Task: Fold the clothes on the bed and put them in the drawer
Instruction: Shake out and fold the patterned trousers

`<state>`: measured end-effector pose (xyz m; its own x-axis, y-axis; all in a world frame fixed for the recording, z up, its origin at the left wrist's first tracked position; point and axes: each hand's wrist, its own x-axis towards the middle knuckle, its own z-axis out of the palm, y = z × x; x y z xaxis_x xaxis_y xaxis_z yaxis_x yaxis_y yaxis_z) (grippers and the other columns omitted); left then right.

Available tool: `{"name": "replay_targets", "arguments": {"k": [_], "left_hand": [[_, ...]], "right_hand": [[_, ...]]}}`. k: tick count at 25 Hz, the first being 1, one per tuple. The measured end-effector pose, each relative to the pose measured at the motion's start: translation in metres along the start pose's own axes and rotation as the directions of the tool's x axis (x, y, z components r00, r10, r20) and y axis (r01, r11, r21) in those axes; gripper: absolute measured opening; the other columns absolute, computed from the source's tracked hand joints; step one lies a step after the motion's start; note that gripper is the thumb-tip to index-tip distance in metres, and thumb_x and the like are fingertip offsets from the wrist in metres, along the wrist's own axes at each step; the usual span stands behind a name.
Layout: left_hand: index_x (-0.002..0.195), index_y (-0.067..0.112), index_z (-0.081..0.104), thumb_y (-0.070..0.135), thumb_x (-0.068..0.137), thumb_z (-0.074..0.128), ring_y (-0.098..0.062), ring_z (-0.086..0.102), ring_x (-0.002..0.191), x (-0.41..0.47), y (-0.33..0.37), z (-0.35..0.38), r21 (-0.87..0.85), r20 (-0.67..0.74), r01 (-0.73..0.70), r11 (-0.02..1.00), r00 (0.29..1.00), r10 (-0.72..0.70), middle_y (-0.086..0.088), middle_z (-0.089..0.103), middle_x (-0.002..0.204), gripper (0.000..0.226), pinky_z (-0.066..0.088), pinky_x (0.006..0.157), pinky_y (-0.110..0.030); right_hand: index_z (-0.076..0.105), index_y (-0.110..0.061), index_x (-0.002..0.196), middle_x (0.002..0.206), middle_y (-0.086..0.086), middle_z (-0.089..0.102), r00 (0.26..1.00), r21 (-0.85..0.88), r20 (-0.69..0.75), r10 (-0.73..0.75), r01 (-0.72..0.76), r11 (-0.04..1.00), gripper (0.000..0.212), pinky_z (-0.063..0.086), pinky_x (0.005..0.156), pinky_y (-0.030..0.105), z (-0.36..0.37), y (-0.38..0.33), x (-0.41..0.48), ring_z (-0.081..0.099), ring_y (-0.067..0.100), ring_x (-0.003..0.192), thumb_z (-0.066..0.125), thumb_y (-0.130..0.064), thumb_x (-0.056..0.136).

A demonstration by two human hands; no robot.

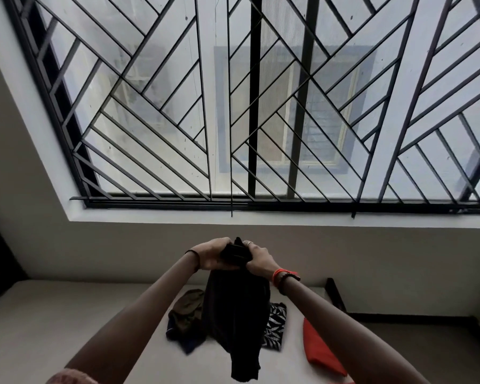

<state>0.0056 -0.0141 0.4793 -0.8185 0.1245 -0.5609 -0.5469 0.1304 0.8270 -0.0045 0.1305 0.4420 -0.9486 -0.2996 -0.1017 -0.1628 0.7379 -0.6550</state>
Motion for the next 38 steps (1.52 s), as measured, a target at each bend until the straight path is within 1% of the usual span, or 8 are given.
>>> {"name": "replay_targets", "arguments": {"k": [2,4,8,11,15,25,32,38], "left_hand": [[0.127,0.007,0.048,0.05,0.095,0.042,-0.025,0.058,0.105,0.001,-0.001,-0.007,0.506,-0.153,0.022,0.862,0.986,0.065,-0.012,0.056,0.115,0.054,0.046,0.097,-0.038],[0.145,0.014,0.026,0.068,0.078,0.058,-0.027,0.032,0.138,0.007,-0.004,-0.014,0.765,-0.163,-0.072,0.64,0.94,0.301,-0.009,0.028,0.149,0.092,0.023,0.114,-0.046],[0.15,0.019,0.016,0.054,0.064,0.079,-0.017,0.01,0.147,0.019,-0.021,-0.009,0.975,0.195,-0.216,0.045,0.939,0.285,0.0,0.019,0.157,0.112,-0.003,0.114,-0.061],[0.139,0.014,0.036,0.048,0.071,0.076,-0.022,0.043,0.132,0.031,-0.038,-0.004,0.972,0.202,-0.152,-0.181,0.933,0.298,-0.004,0.049,0.138,0.086,0.02,0.112,-0.054],[0.118,0.018,0.056,0.049,0.08,0.067,-0.031,0.059,0.111,0.04,-0.047,-0.012,0.973,0.195,-0.155,-0.169,0.946,0.258,-0.009,0.063,0.119,0.051,0.047,0.081,-0.038],[0.119,0.018,0.058,0.042,0.089,0.057,-0.029,0.056,0.115,0.073,-0.062,-0.027,0.906,0.3,-0.205,-0.371,0.929,0.217,-0.007,0.061,0.122,0.038,0.042,0.088,-0.036],[0.114,0.013,0.053,0.018,0.093,0.041,-0.026,0.055,0.113,0.092,-0.07,-0.046,0.918,0.25,-0.076,-0.39,0.873,0.419,-0.006,0.058,0.119,0.025,0.033,0.098,-0.037],[0.083,0.017,0.064,0.016,0.057,0.069,-0.021,0.068,0.076,0.092,-0.131,-0.056,0.938,0.288,-0.106,-0.33,0.769,0.57,-0.002,0.067,0.081,0.027,0.051,0.082,-0.035]], "right_hand": [[0.045,-0.014,0.133,0.124,0.017,0.058,0.999,-0.02,0.002,0.047,-0.047,0.999,0.051,0.047,0.098,0.036,0.003,0.006,0.003,0.056,0.035,0.115,0.049,-0.006,0.083],[0.05,-0.008,0.111,0.117,0.02,0.059,0.998,-0.066,0.0,0.063,-0.063,0.996,0.028,0.048,0.09,0.036,0.007,0.01,0.005,0.058,0.037,0.109,0.052,-0.01,0.083],[0.054,-0.006,0.104,0.115,0.019,0.061,0.997,-0.181,0.079,0.002,0.012,0.983,0.023,0.047,0.083,0.034,0.014,0.009,0.014,0.059,0.036,0.107,0.057,-0.013,0.083],[0.055,-0.005,0.113,0.119,0.018,0.059,0.985,-0.247,0.169,-0.046,0.088,0.965,0.032,0.046,0.085,0.033,0.019,0.011,0.017,0.057,0.035,0.111,0.059,-0.011,0.081],[0.051,-0.013,0.109,0.112,0.014,0.061,0.955,-0.255,0.295,-0.043,0.122,0.959,0.037,0.04,0.073,0.028,0.026,0.028,0.021,0.059,0.031,0.106,0.067,-0.012,0.076],[0.056,-0.027,0.075,0.083,-0.007,0.061,0.79,-0.224,0.613,0.003,0.17,0.96,0.032,0.047,0.069,0.026,0.032,0.07,0.04,0.056,0.009,0.079,0.078,-0.005,0.068],[0.061,-0.005,0.116,0.113,0.016,0.064,0.91,-0.243,0.413,-0.042,0.154,0.958,0.046,0.043,0.079,0.026,0.048,0.059,0.074,0.06,0.027,0.106,0.057,-0.007,0.07],[0.052,-0.006,0.122,0.12,0.018,0.061,0.955,-0.293,0.294,-0.051,0.141,0.946,0.039,0.046,0.087,0.035,0.099,0.074,0.043,0.058,0.034,0.111,0.055,-0.011,0.083]]}}
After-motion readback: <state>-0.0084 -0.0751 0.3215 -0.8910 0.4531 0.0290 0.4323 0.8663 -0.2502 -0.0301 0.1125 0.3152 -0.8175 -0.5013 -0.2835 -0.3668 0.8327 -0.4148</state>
